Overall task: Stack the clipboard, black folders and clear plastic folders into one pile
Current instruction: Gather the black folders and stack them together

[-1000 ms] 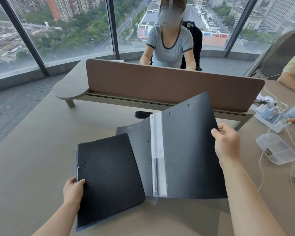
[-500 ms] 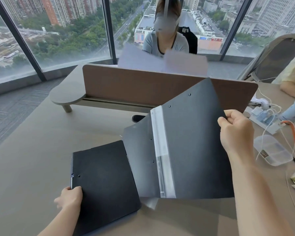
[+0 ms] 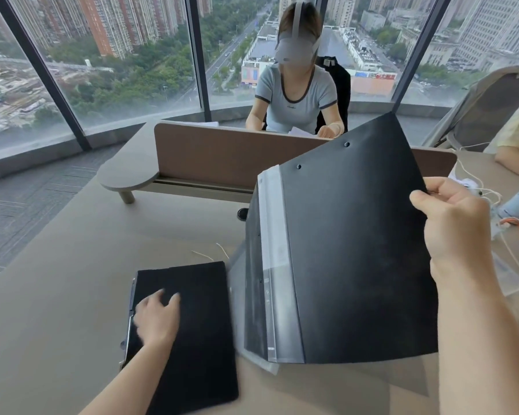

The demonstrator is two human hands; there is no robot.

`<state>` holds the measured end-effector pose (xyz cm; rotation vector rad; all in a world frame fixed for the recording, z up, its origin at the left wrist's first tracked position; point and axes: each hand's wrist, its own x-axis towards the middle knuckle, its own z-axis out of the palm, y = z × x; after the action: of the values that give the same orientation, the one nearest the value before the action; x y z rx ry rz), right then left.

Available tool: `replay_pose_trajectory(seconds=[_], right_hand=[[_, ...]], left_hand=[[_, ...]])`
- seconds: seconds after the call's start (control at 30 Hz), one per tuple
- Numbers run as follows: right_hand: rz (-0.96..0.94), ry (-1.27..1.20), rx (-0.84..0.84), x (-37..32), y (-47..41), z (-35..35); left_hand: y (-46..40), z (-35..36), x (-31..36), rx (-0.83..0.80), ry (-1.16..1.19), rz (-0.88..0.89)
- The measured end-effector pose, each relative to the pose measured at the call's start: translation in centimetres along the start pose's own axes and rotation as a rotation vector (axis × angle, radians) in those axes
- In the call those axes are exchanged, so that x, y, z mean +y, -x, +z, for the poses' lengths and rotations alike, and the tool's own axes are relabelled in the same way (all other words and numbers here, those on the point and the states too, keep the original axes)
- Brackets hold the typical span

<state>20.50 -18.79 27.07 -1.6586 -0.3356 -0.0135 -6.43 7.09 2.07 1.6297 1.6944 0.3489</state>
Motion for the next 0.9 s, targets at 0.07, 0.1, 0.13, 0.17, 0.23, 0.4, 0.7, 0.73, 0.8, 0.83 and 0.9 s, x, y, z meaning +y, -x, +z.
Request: replay_pose_trajectory(seconds=[0.07,0.1,0.13,0.17,0.23,0.4,0.7,0.73,0.8,0.83,0.9], right_hand=[[0.011,-0.028,-0.021,0.1,0.1,0.5],[0.023,-0.052,-0.034,0.2,0.2,0.8],[0.036,-0.079,-0.046,0.4,0.3,1.2],[0.046,-0.1,-0.056,0.5,0.4,1.6],[0.07,-0.133,-0.069,1.0,0.7,2.3],[0.15,-0.201,-0.099,2.7,1.4,4.1],[0.328,-0.195,-0.197,7.9,3.9,9.0],[0.342,-0.178,-0.214,8.5,4.2,9.6],[0.368,-0.145,-0.23,9.6,4.8,10.8],[0.379,-0.128,-0.231,10.2,5.1,11.3],[0.385,-0.077,-0.234,11.3,5.8,12.5]], left_hand=[[1.3,0.2,3.3,-0.113,0.27,0.124],[2.0,0.2,5.0,-0.216,0.403,0.146],[2.8,0.2,6.6,-0.333,0.52,0.144],[3.6,0.1,8.0,-0.452,0.616,0.127],[4.7,-0.2,10.0,-0.638,0.735,0.096],[5.2,-1.1,11.1,-0.802,0.828,0.049],[4.2,-2.8,8.3,-0.875,0.882,0.117],[4.0,-3.0,7.9,-0.857,0.896,0.104],[3.4,-3.2,7.2,-0.822,0.905,0.074],[3.0,-3.4,6.8,-0.802,0.9,0.056],[2.3,-3.6,6.0,-0.756,0.89,0.034]])
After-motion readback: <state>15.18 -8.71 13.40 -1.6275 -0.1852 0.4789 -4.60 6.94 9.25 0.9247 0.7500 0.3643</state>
